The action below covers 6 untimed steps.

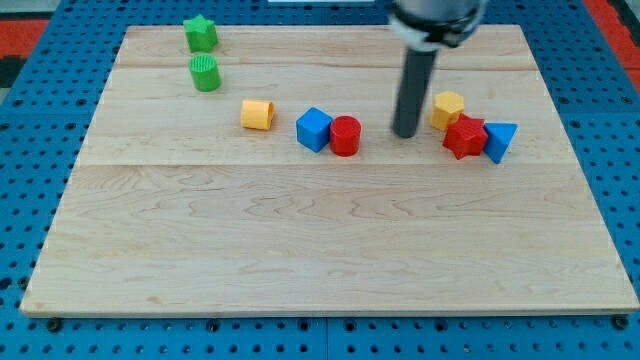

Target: Move the blue cube and red circle towards the group of blocks

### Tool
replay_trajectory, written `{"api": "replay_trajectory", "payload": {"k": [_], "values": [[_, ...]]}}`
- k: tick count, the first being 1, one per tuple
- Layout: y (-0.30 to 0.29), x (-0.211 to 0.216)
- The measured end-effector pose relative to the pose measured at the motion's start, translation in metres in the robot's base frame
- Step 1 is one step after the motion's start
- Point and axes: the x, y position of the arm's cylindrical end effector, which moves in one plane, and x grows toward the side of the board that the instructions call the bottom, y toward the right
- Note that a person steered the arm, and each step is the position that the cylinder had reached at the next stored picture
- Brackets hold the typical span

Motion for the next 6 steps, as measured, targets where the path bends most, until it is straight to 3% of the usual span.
{"api": "replay_trajectory", "payload": {"k": [1, 2, 3, 4, 5, 6], "values": [[-0.064, 0.079], [-0.146, 0.052], [-0.177, -0.021], [-0.068, -0.028], [0.019, -0.006], [-0.051, 0.016]]}}
